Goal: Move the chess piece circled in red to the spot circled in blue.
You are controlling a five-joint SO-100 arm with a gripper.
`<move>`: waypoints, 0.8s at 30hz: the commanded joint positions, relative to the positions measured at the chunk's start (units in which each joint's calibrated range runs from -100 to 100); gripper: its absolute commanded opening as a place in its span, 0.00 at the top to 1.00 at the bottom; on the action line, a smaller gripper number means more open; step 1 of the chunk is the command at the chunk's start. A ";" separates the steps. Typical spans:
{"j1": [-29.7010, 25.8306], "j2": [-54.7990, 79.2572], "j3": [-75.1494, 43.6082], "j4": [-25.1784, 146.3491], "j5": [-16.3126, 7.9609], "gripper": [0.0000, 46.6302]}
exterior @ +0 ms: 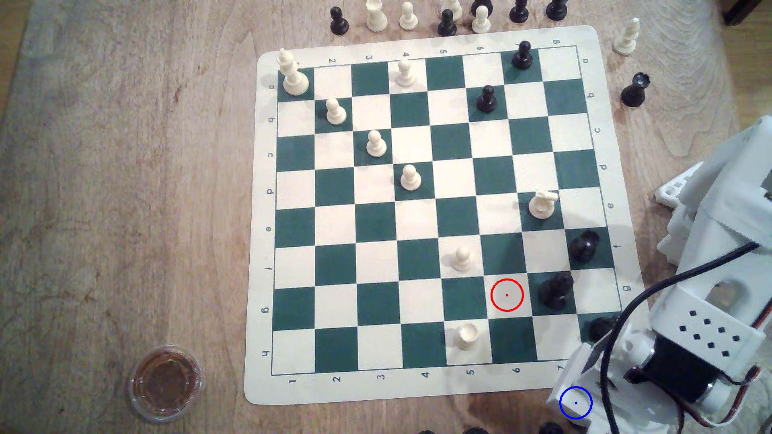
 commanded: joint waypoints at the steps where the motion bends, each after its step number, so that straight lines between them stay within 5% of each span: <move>1: 0.41 -0.36 -3.81 0.03 0.39 0.83; 6: 0.57 -0.61 -3.72 1.67 0.73 0.81; 8: 0.65 -1.29 -3.45 1.91 0.59 0.67; 12: 3.38 -2.05 -5.17 4.45 0.20 0.56; 24: 8.70 -14.79 -5.17 13.22 0.78 0.54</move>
